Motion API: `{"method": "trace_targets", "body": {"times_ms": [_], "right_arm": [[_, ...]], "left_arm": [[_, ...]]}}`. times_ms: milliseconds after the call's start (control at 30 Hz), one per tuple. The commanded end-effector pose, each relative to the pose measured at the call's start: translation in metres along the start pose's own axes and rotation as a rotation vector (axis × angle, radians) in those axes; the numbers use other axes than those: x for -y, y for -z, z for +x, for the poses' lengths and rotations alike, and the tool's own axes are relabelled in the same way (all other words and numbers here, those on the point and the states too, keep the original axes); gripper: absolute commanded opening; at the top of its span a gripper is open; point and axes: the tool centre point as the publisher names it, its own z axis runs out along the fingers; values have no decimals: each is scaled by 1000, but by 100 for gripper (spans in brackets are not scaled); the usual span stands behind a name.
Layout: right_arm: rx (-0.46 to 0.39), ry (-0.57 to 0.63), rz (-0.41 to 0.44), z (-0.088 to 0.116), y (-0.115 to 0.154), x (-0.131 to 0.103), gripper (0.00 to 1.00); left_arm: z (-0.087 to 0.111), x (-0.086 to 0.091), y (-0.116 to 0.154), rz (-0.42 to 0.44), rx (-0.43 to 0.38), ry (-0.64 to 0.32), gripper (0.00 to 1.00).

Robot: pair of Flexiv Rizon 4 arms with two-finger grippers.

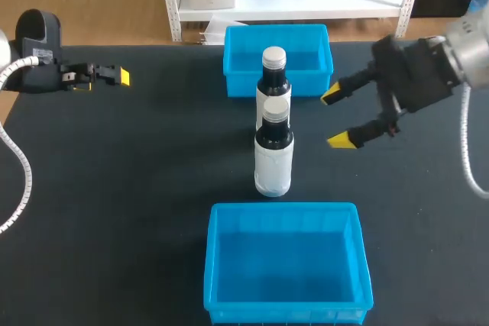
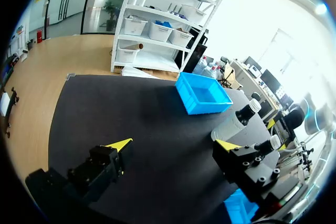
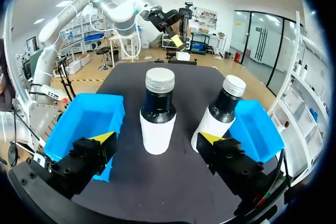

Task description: Pick up the bottle, and place it in the far bin if it is heavy, or in the near bin if it is light.

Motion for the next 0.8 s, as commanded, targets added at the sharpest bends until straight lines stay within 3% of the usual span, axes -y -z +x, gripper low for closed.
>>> {"method": "trace_targets", "body": {"times_ms": [33, 800], "right_arm": [[12, 5, -25, -5, -17, 10, 100], [75, -4, -80, -38, -55, -3, 100]], "left_arm": [[0, 0, 0, 0, 0, 0, 100], [0, 0, 0, 0, 0, 0, 100]]}}
